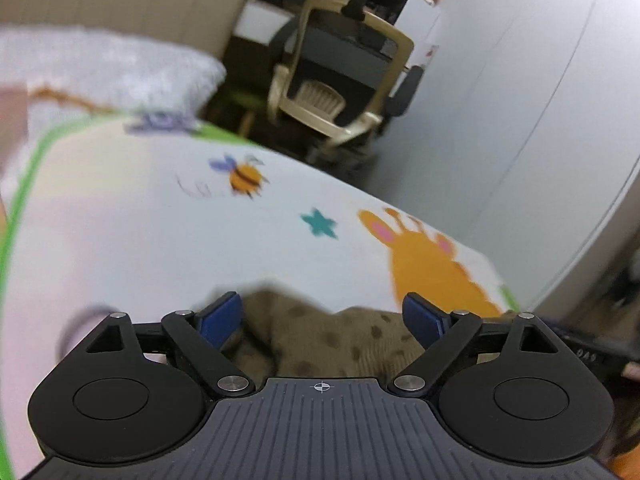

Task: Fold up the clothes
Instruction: 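Open both grippers and lay the folded dress flat on the mat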

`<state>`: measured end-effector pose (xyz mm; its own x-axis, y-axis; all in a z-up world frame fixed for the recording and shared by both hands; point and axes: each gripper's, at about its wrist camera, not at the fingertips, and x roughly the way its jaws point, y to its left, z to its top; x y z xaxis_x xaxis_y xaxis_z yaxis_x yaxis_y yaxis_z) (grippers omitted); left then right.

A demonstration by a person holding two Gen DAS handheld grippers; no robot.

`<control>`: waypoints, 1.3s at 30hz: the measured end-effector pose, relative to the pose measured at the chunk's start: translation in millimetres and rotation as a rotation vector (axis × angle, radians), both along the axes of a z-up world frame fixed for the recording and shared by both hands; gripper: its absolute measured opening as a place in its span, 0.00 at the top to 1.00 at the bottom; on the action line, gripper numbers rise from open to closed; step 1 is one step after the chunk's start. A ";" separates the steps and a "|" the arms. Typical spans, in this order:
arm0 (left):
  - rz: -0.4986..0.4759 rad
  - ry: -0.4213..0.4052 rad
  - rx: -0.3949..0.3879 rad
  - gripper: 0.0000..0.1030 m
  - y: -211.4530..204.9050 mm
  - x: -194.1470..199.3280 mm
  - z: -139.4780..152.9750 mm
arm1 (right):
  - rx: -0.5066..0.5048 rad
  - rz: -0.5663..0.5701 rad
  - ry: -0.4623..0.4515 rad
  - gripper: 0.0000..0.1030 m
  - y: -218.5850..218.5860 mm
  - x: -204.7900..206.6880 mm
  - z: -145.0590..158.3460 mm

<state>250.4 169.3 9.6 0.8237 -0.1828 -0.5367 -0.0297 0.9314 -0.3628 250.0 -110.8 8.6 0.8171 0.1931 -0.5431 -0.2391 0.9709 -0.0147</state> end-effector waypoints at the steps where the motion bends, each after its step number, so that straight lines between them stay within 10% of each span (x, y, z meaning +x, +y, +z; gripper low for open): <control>1: -0.004 -0.005 0.025 0.10 -1.1 -2.6 2.9 | -0.050 -0.021 -0.018 0.23 0.5 -3.6 2.0; 6: -0.099 -0.110 0.074 0.08 -15.3 -31.7 15.5 | 0.013 0.033 -0.055 0.05 9.3 -34.0 15.5; 11: -0.220 -0.067 -0.079 0.06 -42.0 -0.9 -8.0 | 0.137 0.188 0.029 0.01 47.5 -35.9 9.4; 16: -0.176 0.033 -0.149 0.08 -20.4 2.9 -42.9 | 0.032 0.085 0.091 0.01 11.9 -30.6 -12.8; 29: -0.142 -0.063 -0.167 0.06 -5.5 -1.5 -4.3 | -0.005 -0.061 -0.033 0.00 -0.2 -12.3 17.0; 39: -0.163 0.042 0.075 0.10 -34.7 27.5 -28.0 | -0.140 -0.064 0.034 0.00 1.2 12.3 -9.4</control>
